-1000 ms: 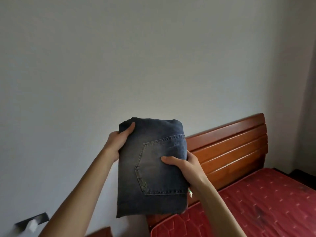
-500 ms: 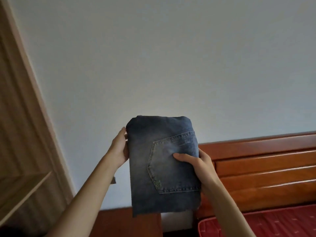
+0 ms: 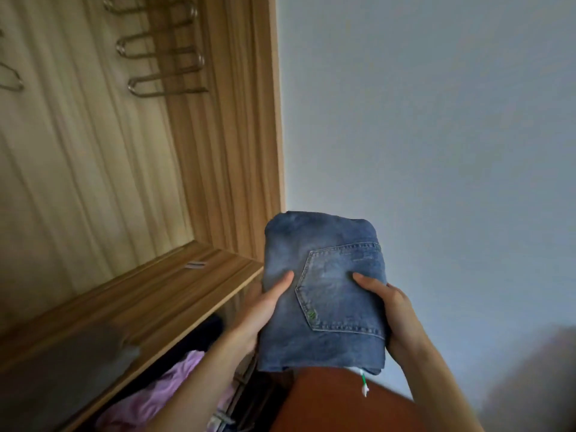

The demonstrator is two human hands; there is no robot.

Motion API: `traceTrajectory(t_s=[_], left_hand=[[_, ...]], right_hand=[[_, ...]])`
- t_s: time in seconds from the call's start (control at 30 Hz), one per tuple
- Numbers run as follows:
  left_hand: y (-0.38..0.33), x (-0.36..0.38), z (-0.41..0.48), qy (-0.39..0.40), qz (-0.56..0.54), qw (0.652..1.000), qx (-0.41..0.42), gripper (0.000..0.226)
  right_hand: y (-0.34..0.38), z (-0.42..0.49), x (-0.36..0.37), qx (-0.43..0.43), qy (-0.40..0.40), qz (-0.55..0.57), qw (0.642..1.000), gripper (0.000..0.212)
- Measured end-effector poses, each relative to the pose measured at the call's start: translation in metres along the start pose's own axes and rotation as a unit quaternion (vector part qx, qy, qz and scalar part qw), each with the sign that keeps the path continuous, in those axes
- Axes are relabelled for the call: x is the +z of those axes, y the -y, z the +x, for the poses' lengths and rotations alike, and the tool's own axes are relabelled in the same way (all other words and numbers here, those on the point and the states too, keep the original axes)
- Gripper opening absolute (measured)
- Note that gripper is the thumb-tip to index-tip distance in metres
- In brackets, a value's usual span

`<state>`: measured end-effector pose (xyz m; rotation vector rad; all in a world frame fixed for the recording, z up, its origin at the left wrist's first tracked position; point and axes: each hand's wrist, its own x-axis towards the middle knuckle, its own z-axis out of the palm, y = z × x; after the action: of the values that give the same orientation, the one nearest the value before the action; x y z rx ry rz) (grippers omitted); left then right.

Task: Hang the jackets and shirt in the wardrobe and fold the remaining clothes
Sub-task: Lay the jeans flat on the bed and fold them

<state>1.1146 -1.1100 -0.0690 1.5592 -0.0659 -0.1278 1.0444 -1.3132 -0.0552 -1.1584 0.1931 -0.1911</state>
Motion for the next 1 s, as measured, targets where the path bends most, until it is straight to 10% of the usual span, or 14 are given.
traceTrajectory(t_s=[0.43,0.83,1.0], left_hand=[[0.019,-0.154,0.087,-0.257,-0.018,0.966,0.020,0.034],[0.054,-0.318,0.047,-0.512,-0.007,0.858,-0.032,0.035],[0.081,-0.389,0.028,-0.582,0.098,0.806,-0.050,0.045]], right_hand=[[-0.086,0.159,0.147,0.193,0.291,0.040,0.936,0.038],[-0.232,0.200,0.331,0.305,0.418,-0.070,0.853,0.067],[-0.293,0.181,0.400,0.375,0.456,-0.080,0.803,0.038]])
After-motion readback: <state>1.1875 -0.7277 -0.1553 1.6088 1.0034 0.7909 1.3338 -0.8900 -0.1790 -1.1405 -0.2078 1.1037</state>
